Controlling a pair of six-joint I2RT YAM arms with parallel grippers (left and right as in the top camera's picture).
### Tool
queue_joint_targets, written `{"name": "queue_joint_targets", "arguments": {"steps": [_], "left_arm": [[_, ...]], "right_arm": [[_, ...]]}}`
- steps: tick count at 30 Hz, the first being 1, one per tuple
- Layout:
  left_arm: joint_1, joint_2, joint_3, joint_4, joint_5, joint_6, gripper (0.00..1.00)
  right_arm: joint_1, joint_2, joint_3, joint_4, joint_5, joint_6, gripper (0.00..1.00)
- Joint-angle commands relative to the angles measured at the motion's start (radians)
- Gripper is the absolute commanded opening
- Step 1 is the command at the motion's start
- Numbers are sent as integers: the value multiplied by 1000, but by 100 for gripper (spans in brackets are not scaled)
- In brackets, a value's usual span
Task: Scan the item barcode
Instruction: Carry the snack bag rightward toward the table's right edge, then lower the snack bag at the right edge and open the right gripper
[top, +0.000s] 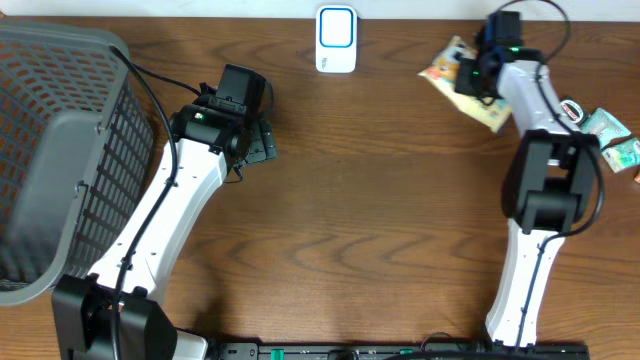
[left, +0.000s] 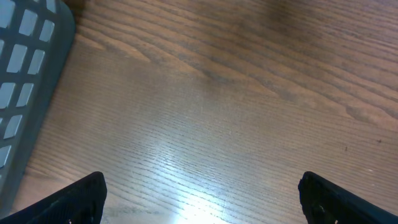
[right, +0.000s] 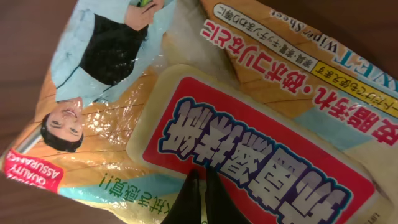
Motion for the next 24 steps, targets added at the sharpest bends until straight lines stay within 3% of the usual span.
{"name": "queue_joint_targets", "arguments": {"steps": [1,10,15,18,19,24], "left_arm": [[2,-9,4,-5,-16,6,98],[2,-9,4,-5,-16,6,98],[2,-9,4,-5,-16,6,98],[2,-9,4,-5,-16,6,98],[2,-9,4,-5,-16,6,97],[2,-9,4,-5,-16,6,98]], "right_arm": [[-60,15,-19,-44,124,-60,1],[-129,-130,-18,-77,241,-67,3],[-120,-272,-18,-92,237,-68,15],[-105,-362,-18,-113,194,-68,32],[-98,-396,-18,-125,157,-68,44],[-61,-477,-18,-167,-45,-69,45]]}}
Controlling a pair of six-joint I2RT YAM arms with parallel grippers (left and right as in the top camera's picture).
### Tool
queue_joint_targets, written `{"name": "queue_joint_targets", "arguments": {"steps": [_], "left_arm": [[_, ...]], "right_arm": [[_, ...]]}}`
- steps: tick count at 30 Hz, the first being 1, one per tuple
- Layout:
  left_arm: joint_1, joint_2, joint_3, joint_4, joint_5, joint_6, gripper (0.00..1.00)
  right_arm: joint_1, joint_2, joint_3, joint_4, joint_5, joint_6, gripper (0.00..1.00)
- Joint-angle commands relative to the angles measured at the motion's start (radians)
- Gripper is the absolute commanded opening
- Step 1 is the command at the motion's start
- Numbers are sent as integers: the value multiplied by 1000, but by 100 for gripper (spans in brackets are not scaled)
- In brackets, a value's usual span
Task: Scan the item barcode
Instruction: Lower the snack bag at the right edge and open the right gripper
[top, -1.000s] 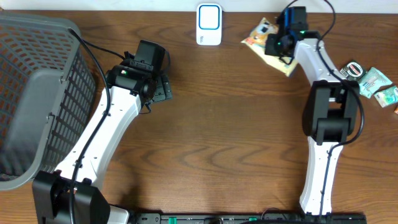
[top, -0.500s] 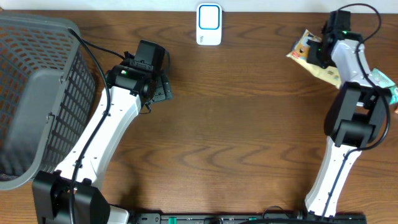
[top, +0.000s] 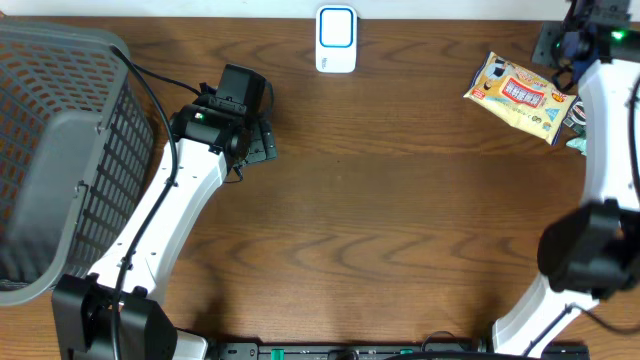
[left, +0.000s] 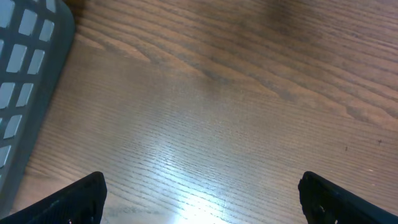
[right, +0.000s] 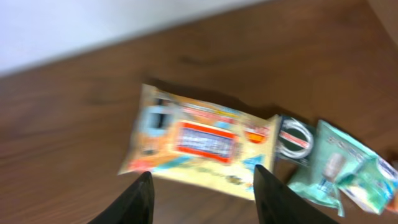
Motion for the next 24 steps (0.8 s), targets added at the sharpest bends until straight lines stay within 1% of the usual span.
{"name": "queue_joint_targets", "arguments": {"steps": [1,3,5,7,9,11,16,19,22,24], "left_arm": [[2,-9,4,-5,-16,5,98],[2,-9,4,-5,-16,5,98],[2,-9,4,-5,-16,5,97],[2,-9,4,-5,-16,5,98],[2,-9,4,-5,-16,5,98],[2,-9,4,-5,-16,5,98],[2,-9,4,-5,-16,5,98],[2,-9,4,-5,-16,5,98],[2,-9,4,-5,-16,5,98],[2,-9,4,-5,-16,5,97]], "right_arm": [[36,-17,2,-18,-165,-6,42],[54,-1,-2,-18,-175,-6,34],[67,31,-2,-12,-175,-6,33],[79,79,-2,14,-175,-6,29],[90,132,-2,55,-175,-6,23],[100,192,-2,107,-175,-6,14],[118,324,-2,240,-175,4,1],[121,392,-2,298,-171,34,1],[121,447,-2,324,-163,51,1],[120,475,-2,324,-124,51,1]]}}
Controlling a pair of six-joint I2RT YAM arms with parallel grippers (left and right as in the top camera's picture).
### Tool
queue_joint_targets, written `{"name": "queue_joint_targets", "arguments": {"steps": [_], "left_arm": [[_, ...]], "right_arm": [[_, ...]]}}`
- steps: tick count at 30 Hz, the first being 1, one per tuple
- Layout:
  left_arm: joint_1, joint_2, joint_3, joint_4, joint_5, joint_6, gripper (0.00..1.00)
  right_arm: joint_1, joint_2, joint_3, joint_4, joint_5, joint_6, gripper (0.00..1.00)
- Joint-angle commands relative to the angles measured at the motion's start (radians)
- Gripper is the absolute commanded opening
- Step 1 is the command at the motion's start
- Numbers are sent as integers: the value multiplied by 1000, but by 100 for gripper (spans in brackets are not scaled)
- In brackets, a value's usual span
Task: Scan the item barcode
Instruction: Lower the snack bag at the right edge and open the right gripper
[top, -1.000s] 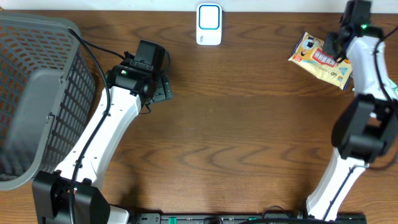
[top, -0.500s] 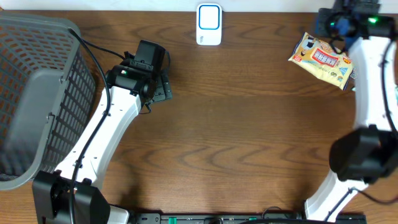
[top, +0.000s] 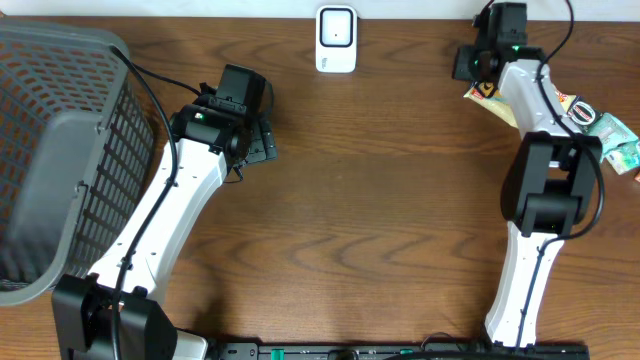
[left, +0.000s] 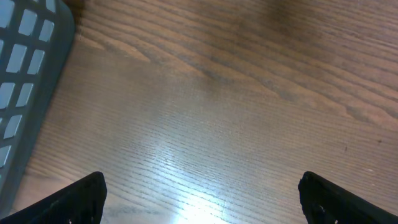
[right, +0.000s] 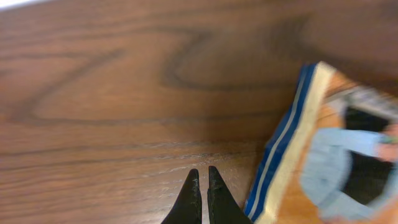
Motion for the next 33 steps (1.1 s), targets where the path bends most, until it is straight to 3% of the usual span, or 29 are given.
{"name": "queue_joint_targets", "arguments": {"steps": [1,11,19,27,33], "left_arm": [[2,-9,4,-5,-16,6,98],[2,-9,4,-5,-16,6,98],[2,-9,4,-5,-16,6,97],[2,-9,4,-5,-16,6,98],[2,-9,4,-5,-16,6,98]], "right_arm": [[2,46,-2,-1,70,23,1],[-13,47,-1,-146,360,27,1],[-48,-24,-1,-362,363,118,1],[-60,-203,-1,-626,409,178,1],[-58,-346,-1,-675,297,195,1]]}}
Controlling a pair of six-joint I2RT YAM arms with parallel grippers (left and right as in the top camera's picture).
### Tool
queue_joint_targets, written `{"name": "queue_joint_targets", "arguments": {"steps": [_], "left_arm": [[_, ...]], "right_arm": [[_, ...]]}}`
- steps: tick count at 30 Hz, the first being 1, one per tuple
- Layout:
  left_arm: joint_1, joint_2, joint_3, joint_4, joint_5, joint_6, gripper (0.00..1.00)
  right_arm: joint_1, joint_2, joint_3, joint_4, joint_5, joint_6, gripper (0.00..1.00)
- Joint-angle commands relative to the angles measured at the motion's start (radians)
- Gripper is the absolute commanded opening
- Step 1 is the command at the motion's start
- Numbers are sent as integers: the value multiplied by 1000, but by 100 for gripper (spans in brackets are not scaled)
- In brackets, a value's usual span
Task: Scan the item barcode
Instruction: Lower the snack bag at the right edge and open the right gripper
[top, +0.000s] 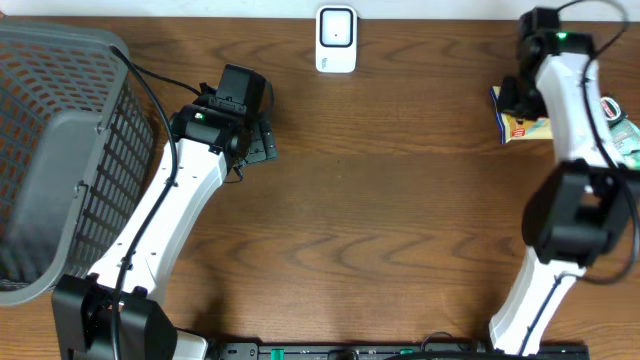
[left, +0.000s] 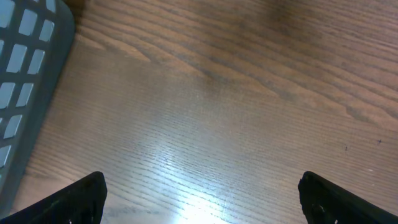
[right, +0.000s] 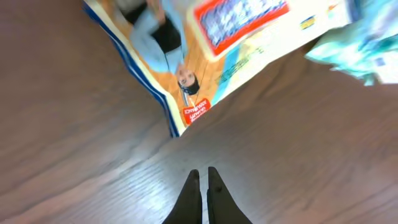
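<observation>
The item is a yellow wet-wipes packet with a red label and a blue edge. It lies at the table's far right, partly under my right arm. My right gripper is shut with nothing in it. It points at bare wood just short of the packet's near corner. The white and blue scanner stands at the back centre. My left gripper is open wide over bare table, with only its dark fingertips showing.
A grey mesh basket fills the left side, and its wall edges the left wrist view. Teal packets and a small round item lie right of the wipes, near the table's right edge.
My right arm has swung from the packet's left end at the back to a spot further right and nearer. The packet now lies further right, blue edge to the left. My left arm is unchanged.
At first my shut right gripper was pressed on the packet, which lay left of the teal packets. Then the gripper was open, high at the back right, with the packet further right. It was then shut at the packet's left end, and now stands by its corner.
</observation>
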Motion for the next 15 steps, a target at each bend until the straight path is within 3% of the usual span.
{"name": "queue_joint_targets", "arguments": {"steps": [1,3,5,8,13,15], "left_arm": [[2,-9,4,-5,-16,5,98],[2,-9,4,-5,-16,5,98],[2,-9,4,-5,-16,5,98],[2,-9,4,-5,-16,5,98],[2,-9,4,-5,-16,5,98],[2,-9,4,-5,-16,5,98]], "right_arm": [[-1,-83,4,-5,-109,32,2],[-1,-99,4,-8,-208,31,7],[0,-99,4,-43,-288,18,1],[4,-99,4,-117,-391,-65,2],[27,-128,4,-245,-375,-108,23],[41,-153,4,-284,-355,-108,24]]}}
